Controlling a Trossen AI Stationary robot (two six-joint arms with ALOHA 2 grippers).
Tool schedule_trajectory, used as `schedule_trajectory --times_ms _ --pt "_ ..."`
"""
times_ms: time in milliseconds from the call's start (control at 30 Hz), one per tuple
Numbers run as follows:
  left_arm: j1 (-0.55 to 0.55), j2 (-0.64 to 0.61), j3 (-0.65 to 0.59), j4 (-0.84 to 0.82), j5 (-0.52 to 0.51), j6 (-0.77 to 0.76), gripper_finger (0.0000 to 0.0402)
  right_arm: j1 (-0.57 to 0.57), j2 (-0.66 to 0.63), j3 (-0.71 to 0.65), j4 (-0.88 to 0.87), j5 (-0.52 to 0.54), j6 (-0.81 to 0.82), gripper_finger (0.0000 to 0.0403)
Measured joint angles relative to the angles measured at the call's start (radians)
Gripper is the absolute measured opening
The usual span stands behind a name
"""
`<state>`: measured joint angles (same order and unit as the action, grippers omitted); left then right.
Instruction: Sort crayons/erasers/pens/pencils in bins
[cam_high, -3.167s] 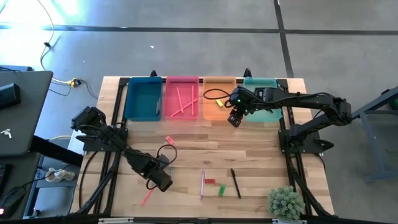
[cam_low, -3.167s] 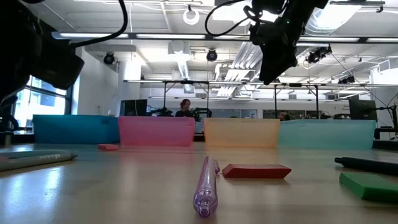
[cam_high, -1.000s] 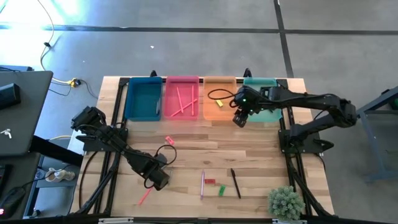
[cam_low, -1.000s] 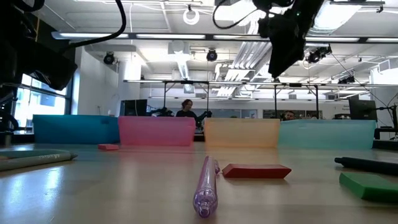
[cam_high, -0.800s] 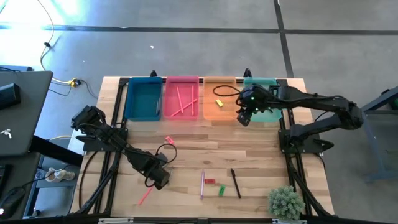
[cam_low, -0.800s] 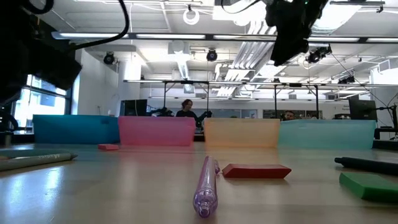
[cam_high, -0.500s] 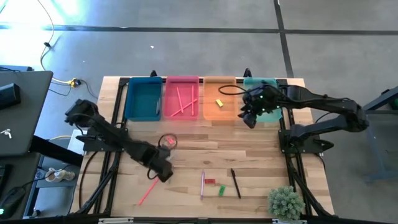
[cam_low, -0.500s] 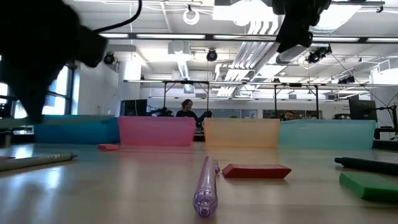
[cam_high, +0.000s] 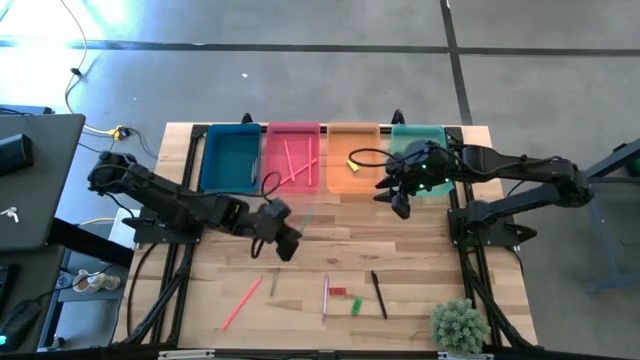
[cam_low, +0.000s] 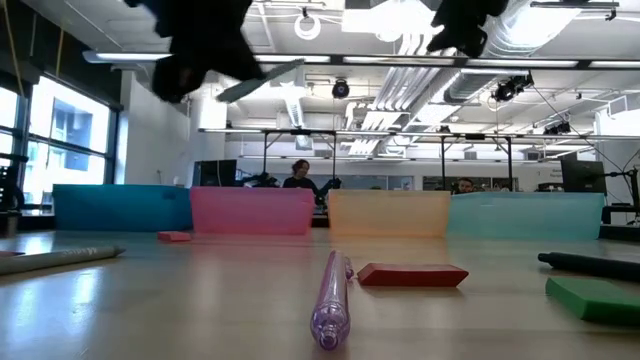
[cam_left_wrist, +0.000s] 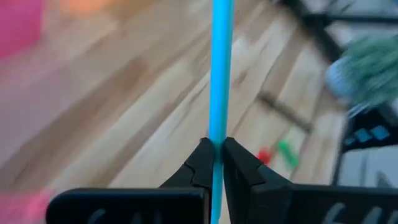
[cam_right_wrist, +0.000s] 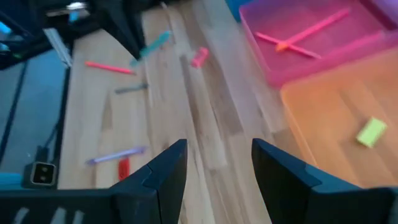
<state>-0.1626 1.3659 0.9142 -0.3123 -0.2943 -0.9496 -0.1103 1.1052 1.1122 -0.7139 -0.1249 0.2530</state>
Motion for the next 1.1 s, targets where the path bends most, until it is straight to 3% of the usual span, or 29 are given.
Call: schedule_trajectory --times_ms 500,800,1100 --pt "0.139 0.007 0.000 0.467 0.022 0.273 0.0001 0.041 0.000 0.000 0.164 0.002 -0.004 0.0172" --pt "0.163 0.007 0.000 0.607 0.022 0.386 0.0001 0.041 0.015 0.000 0.390 0.011 -0.033 0.0172" --pt "0.171 0.007 0.000 0.626 0.022 0.422 0.0001 0.042 0.118 0.001 0.608 0.010 -0.027 0.0172"
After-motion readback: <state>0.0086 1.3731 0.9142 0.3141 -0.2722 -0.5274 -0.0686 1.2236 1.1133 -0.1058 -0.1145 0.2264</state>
